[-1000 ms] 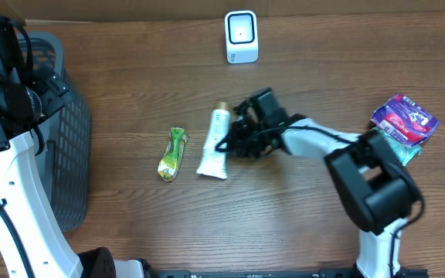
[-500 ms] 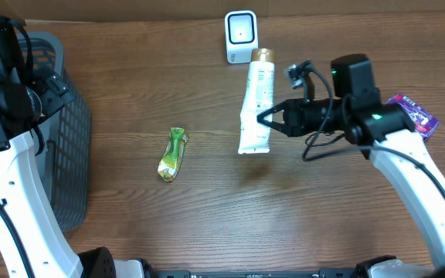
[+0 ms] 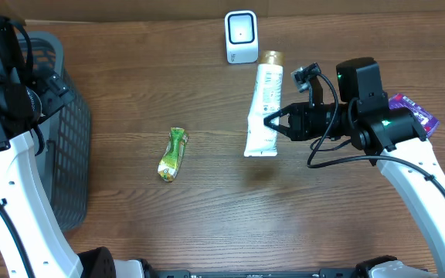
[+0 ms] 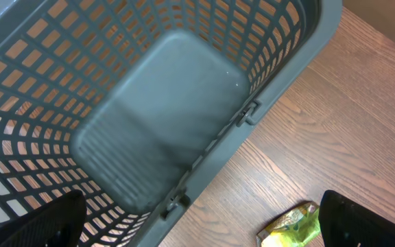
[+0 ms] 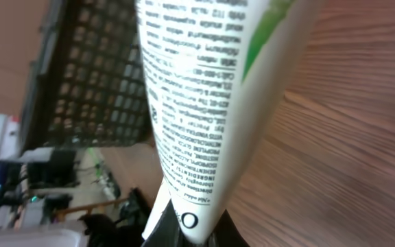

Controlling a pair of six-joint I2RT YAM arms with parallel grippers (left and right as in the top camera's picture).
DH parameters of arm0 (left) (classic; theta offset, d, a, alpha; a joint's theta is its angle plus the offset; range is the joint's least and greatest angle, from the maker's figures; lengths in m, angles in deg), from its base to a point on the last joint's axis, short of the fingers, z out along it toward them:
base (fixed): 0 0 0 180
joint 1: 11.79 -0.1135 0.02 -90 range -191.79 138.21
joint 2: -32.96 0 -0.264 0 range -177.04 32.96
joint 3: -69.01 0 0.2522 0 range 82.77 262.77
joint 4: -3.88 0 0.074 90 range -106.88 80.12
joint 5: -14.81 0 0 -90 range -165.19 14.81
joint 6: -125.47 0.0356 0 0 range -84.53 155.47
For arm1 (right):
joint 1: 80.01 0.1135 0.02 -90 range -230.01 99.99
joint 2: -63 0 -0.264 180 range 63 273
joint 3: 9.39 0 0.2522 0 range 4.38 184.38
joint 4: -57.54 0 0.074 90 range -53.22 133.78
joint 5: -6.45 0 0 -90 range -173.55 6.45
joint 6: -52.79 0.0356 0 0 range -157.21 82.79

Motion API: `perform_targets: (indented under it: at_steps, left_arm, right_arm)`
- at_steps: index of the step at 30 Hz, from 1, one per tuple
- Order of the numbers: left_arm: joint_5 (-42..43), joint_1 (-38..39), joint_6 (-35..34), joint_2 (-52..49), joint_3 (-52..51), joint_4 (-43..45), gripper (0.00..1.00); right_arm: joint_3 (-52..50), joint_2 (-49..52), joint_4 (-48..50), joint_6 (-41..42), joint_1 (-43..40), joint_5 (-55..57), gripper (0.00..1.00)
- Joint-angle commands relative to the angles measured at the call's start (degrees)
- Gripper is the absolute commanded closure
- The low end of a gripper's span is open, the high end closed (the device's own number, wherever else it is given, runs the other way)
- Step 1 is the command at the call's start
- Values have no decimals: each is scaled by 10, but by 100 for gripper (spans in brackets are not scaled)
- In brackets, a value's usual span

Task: Scan the item barcode
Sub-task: 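Lift the white tube with the right gripper and hold it at the scanner, then hold the white tube in front of the scanner with the right gripper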

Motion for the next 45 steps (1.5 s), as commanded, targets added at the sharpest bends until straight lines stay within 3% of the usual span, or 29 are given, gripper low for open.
perform_targets:
  at_steps: [1,6,9,12,17,22,32,37,45]
  left_arm:
    - [0,-2,-10,-2,-2,1,0]
    - [0,-2,-10,-2,-2,1,0]
    - [0,-2,-10,-2,-2,1,1]
    - [0,-2,-10,-2,-2,1,0]
    - [0,-2,-10,-2,-2,1,0]
    - [0,-2,-10,-2,-2,1,1]
    - [0,-2,-10,-2,-2,1,0]
    - [0,-2,-10,-2,-2,1,0]
    - [0,-2,-10,-2,-2,1,0]
  right_arm:
    - [54,-8,-21,19,12,105,97]
    - [196,49,-139,15,35,284,97]
    - [369,149,-237,-3,59,429,97]
    - [467,226,-267,-21,82,539,96]
    - [506,323,-196,-57,121,791,96]
    - [506,412,-48,-196,138,992,96]
    - [505,544,271,-534,133,1021,96]
    - [505,577,354,-669,133,1005,96]
    - [502,598,354,-694,122,974,96]
